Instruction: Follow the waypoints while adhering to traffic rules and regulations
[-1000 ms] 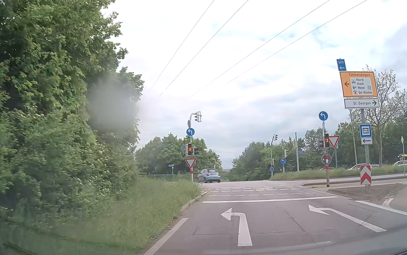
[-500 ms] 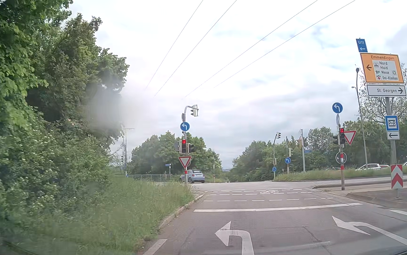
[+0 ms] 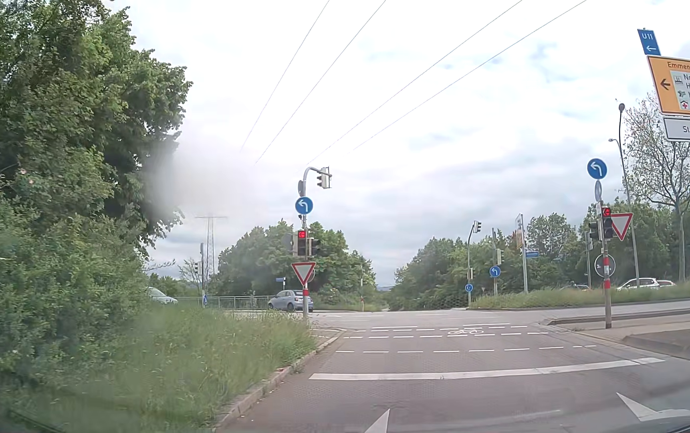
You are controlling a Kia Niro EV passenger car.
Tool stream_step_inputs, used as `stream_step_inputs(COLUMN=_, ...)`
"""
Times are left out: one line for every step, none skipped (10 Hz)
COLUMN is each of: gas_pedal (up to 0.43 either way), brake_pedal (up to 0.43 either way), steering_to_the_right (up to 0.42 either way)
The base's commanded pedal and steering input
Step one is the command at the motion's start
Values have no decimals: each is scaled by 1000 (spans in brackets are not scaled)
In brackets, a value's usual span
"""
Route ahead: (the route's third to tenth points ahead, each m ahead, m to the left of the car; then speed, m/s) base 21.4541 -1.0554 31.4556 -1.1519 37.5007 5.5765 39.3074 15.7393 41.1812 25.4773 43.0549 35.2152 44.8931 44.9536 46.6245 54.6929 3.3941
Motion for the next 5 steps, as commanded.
stream_step_inputs(gas_pedal=0, brake_pedal=213, steering_to_the_right=-4)
stream_step_inputs(gas_pedal=0, brake_pedal=207, steering_to_the_right=-4)
stream_step_inputs(gas_pedal=0, brake_pedal=201, steering_to_the_right=-4)
stream_step_inputs(gas_pedal=0, brake_pedal=201, steering_to_the_right=-4)
stream_step_inputs(gas_pedal=0, brake_pedal=201, steering_to_the_right=-4)
